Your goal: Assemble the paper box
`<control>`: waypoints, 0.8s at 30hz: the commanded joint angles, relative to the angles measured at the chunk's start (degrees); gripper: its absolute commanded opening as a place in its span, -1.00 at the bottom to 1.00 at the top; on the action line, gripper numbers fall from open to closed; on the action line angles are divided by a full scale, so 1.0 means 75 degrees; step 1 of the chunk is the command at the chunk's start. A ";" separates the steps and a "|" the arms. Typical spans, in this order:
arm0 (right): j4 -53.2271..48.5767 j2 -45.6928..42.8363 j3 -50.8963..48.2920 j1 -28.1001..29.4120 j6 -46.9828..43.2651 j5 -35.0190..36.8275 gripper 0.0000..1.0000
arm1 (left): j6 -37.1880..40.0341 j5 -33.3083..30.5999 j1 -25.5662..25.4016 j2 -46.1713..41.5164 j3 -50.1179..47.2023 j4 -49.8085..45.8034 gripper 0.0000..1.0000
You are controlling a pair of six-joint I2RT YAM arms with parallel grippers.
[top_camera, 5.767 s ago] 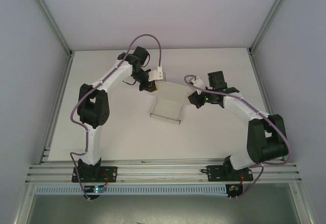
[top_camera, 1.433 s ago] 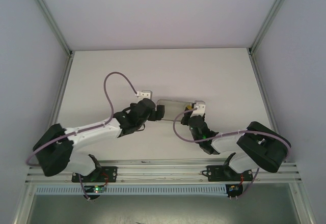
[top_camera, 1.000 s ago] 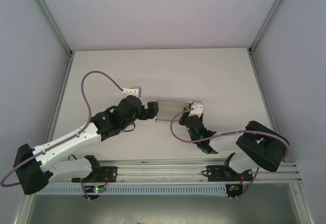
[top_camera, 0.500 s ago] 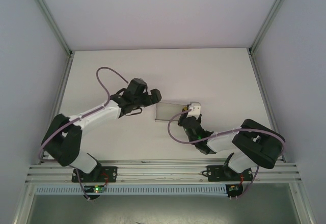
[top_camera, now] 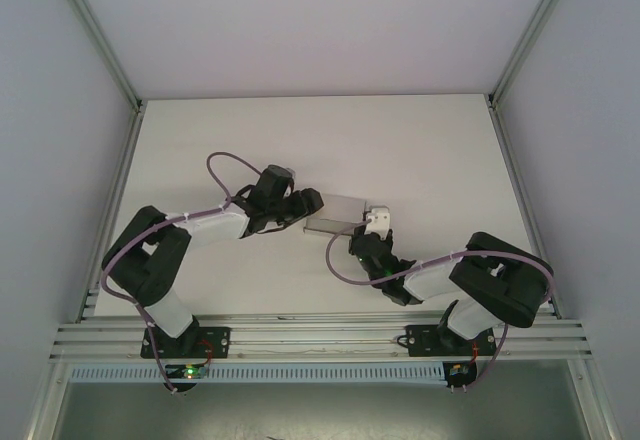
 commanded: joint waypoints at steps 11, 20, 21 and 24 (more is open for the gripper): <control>-0.3031 -0.2699 -0.0568 0.0143 -0.0053 -0.0978 -0.14 | 0.0074 -0.0348 0.0025 0.0514 -0.0394 -0.0028 0.05; -0.6121 -0.6821 -0.1027 0.0118 0.0030 -0.1979 0.53 | 0.0248 -0.0393 0.0025 0.0649 -0.0301 -0.0148 -0.02; -0.6236 -0.7232 -0.1026 0.0095 0.0015 -0.2211 0.61 | 0.0289 -0.0395 0.0022 0.0652 -0.0301 -0.0159 -0.05; -0.6636 -0.8193 -0.0801 -0.0107 -0.0059 -0.2875 0.96 | 0.0379 -0.0510 0.0016 0.0652 -0.0309 -0.0262 -0.05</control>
